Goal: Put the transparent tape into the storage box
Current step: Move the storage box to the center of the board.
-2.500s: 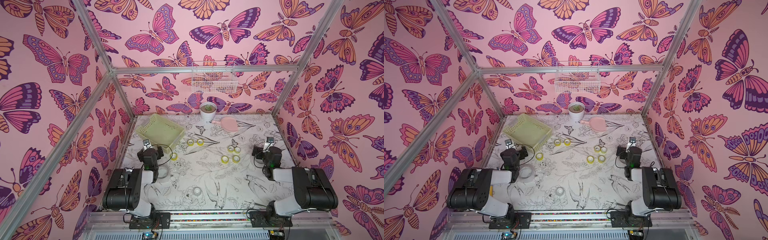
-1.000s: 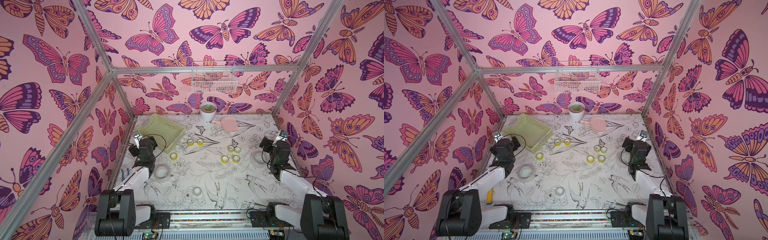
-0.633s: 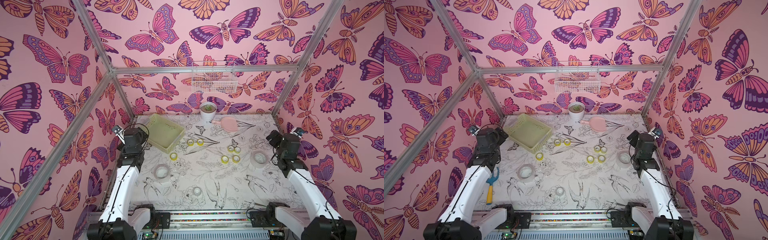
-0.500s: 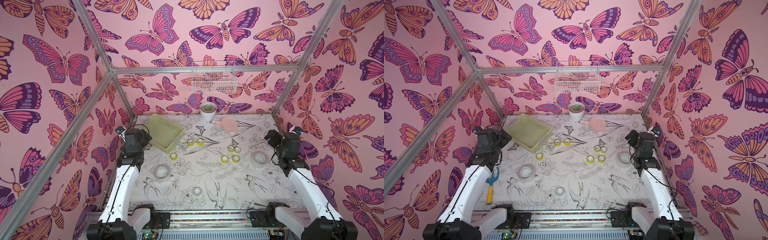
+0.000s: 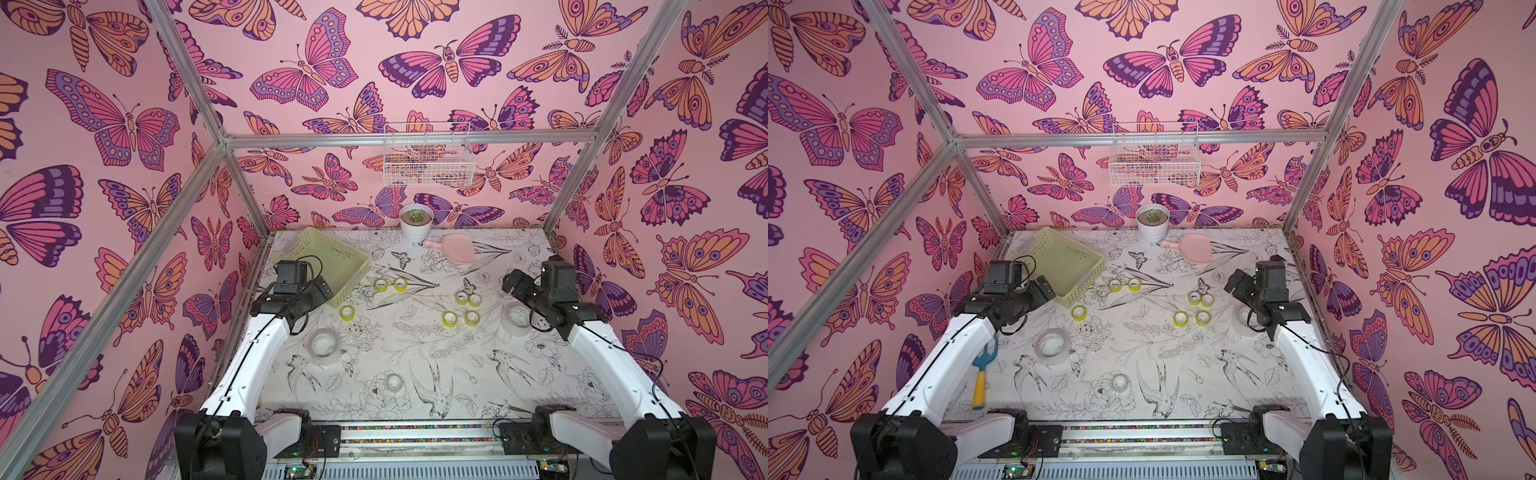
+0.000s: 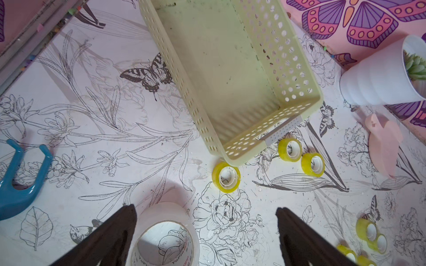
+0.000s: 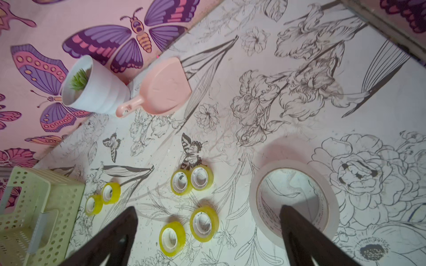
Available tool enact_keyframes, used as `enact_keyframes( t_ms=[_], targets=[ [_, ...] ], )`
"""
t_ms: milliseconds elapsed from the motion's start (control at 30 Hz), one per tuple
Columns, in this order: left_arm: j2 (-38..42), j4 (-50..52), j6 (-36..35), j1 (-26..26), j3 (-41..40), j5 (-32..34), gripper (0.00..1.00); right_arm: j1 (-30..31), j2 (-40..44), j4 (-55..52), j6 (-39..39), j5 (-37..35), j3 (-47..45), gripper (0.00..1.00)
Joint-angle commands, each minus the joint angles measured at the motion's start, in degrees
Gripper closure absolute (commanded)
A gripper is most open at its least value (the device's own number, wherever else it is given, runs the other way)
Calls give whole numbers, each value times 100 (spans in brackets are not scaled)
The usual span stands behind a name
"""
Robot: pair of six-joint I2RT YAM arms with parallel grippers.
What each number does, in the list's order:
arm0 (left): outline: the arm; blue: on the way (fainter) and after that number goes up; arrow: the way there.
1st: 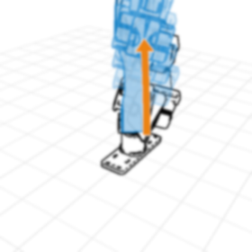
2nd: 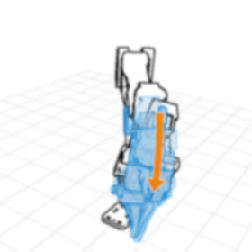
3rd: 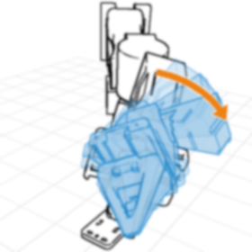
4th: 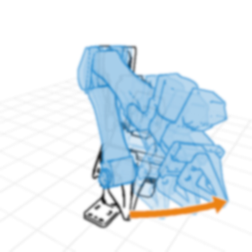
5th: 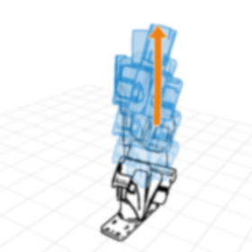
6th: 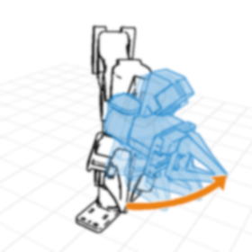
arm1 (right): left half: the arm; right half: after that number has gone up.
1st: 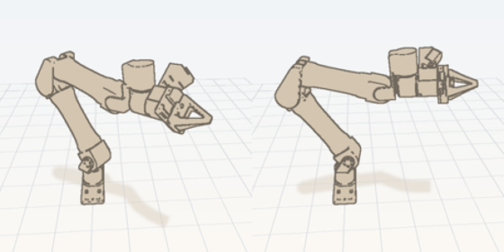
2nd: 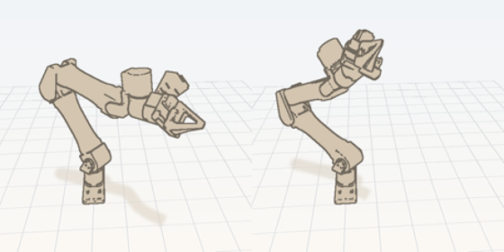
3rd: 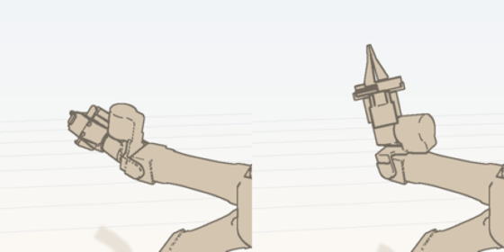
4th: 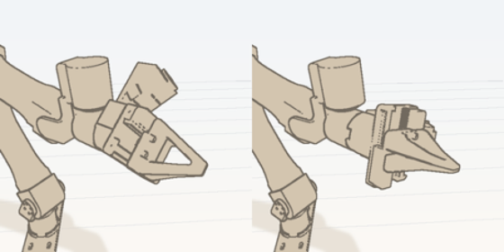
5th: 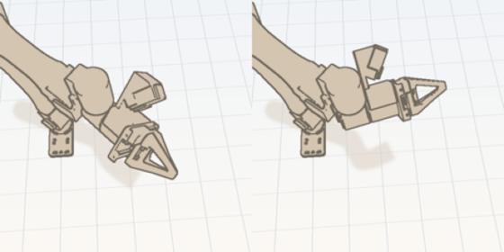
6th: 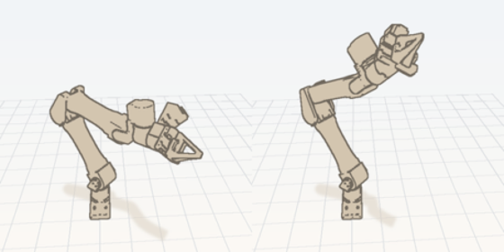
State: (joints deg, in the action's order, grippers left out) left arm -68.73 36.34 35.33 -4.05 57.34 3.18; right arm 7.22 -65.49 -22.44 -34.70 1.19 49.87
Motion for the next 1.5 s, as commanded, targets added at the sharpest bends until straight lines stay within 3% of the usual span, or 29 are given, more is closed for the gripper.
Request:
enact_keyframes(
  t_ms=[0, 200, 500, 600, 733, 1000, 1200, 1467],
  targets=[
    [-213, 225, -71, -23, 106, -165, 0, 183, -51, -481, 19, 209, 279, 1],
    [-651, 277, -76, -60, 276, 181, 0, 449, -225, -664, 383, 514, 504, 1],
    [-1370, 352, -1324, -108, 1178, -15, 1, 1035, -425, -734, 410, 460, 454, 1],
    [-2064, 363, -2056, -248, 1828, -219, 10, 1161, -500, -1042, 154, 353, 623, 1],
    [-3033, 376, -2322, -420, 2658, -622, 24, 1273, -368, -1004, -5, 247, 553, 1],
    [-4366, 427, -2883, -878, 3573, -380, 27, 1273, -304, -1370, 111, 72, 813, 1],
    [-4713, 486, -3069, -904, 3692, -120, 28, 1273, -263, -1431, 169, 83, 805, 1],
    [-4406, 426, -3260, -993, 2957, 161, 42, 1273, -260, -1434, 284, -5, 852, 1]
  ],
)
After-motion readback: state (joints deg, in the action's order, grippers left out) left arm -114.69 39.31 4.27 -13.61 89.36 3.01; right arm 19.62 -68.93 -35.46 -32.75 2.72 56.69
